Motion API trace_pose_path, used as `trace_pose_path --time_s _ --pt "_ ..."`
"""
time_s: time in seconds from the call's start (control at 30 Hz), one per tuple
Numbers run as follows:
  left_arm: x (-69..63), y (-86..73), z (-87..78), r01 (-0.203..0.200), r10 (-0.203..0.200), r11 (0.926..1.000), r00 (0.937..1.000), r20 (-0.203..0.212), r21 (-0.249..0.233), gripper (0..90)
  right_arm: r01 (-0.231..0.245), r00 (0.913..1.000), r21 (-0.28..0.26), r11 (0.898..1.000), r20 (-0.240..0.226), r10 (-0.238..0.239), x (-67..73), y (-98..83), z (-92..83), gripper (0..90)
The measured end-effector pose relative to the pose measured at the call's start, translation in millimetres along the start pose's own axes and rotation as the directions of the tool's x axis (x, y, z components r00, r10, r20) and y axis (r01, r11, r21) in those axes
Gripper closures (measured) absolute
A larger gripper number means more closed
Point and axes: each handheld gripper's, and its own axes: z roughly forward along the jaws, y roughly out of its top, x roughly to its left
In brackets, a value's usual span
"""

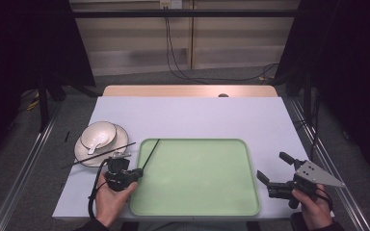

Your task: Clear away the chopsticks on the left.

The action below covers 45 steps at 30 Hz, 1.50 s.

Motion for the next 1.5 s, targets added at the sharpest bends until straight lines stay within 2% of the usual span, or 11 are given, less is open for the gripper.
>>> trace_pose_path --time_s 0.47,0.77,0.93,1.0,1.13,1.23,1.33,1.37,1.4,1.47,1.5 --pt "1.1 -0.8 6.3 0.045 -0.045 0.9989 0.9982 0.038 0.016 84.6 -0.003 1.0 0.001 1.0 0.004 0.003 -0.1 -0.1 -0.2 0.0" --pt "2.4 -0.5 4.7 0.055 -0.055 0.9985 0.996 0.071 0.008 67.9 -0.001 1.0 0.001 1.0 0.001 0.001 0.0 0.0 -0.2 0.0" --pt "6.1 0.7 -3.3 -0.033 0.04 0.9975 0.9936 0.106 -0.062 51.8 -0.003 1.0 0.0 1.0 0.003 0.003 -0.1 0.0 -0.5 0.0" --pt "9.0 0.8 -9.0 -0.08 0.093 0.9901 0.9894 0.112 -0.116 39.5 -0.002 1.0 -0.005 1.0 0.003 0.002 0.0 0.0 -0.3 0.0" --pt "16.7 0.0 -20.6 -0.158 0.182 0.9657 0.9781 0.102 -0.206 30.6 0.001 1.0 -0.008 1.0 0.005 -0.001 -0.2 0.2 -0.3 0.0" --pt "19.2 -3.0 -24.0 -0.242 0.253 0.9458 0.9672 0.023 -0.217 17.9 0.002 1.0 -0.007 1.0 0.004 -0.002 0.1 0.3 -0.2 0.0" --pt "25.7 -8.0 -30.4 -0.291 0.315 0.9205 0.9474 0.057 -0.261 14.9 0.001 1.0 -0.006 1.0 0.005 -0.001 0.3 0.3 -0.2 0.0" --pt "28.9 -10.0 -35.4 -0.288 0.319 0.9128 0.9458 0.062 -0.289 14.1 0.0 1.0 -0.008 1.0 0.006 0.0 0.4 0.4 -0.2 0.0" --pt "28.9 -10.0 -35.4 -0.288 0.319 0.9128 0.9458 0.062 -0.289 12.2 0.0 1.0 -0.008 1.0 0.006 0.0 0.4 0.4 -0.2 0.0" --pt "34.0 -11.5 -41.3 -0.302 0.347 0.9012 0.933 0.097 -0.311 10.0 0.001 1.0 -0.006 1.0 0.003 -0.001 0.3 0.3 0.0 0.0" --pt "35.9 -12.8 -44.0 -0.307 0.352 0.8941 0.9316 0.089 -0.326 9.0 0.001 1.0 -0.003 1.0 -0.002 -0.001 0.1 0.3 -0.2 0.0"
